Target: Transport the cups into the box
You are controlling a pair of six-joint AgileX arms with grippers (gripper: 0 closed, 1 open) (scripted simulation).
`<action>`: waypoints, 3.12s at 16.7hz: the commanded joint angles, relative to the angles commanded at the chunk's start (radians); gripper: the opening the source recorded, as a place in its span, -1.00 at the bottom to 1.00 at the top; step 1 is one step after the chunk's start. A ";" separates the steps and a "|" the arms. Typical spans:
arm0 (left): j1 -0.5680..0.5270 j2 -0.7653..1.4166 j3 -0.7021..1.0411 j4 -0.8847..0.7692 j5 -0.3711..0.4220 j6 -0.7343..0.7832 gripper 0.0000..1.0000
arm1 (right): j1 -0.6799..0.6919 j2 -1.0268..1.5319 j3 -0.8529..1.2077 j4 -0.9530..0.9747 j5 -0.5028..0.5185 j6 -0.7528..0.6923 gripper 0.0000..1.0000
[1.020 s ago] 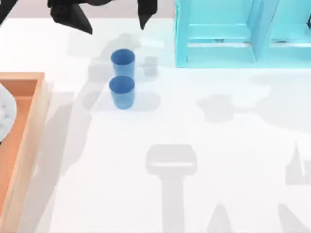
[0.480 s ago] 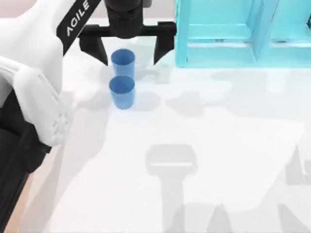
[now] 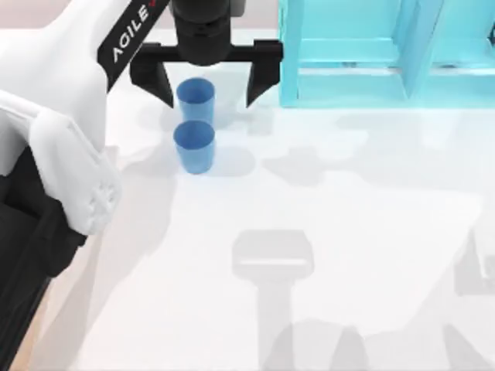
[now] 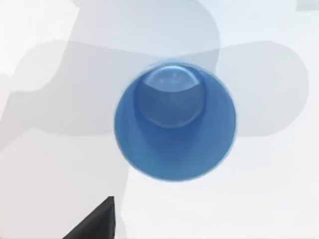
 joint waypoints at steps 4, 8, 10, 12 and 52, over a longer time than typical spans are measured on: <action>-0.001 -0.014 -0.072 0.063 -0.001 0.004 1.00 | 0.000 0.000 0.000 0.000 0.000 0.000 1.00; 0.002 -0.063 -0.308 0.243 -0.002 0.007 1.00 | 0.000 0.000 0.000 0.000 0.000 0.000 1.00; 0.004 -0.091 -0.448 0.349 -0.002 0.008 1.00 | 0.000 0.000 0.000 0.000 0.000 0.000 1.00; 0.005 -0.110 -0.555 0.437 -0.002 0.009 1.00 | 0.000 0.000 0.000 0.000 0.000 0.000 1.00; 0.195 -0.317 -0.591 0.281 0.012 0.201 -1.00 | 0.000 0.000 0.000 0.000 0.000 0.000 1.00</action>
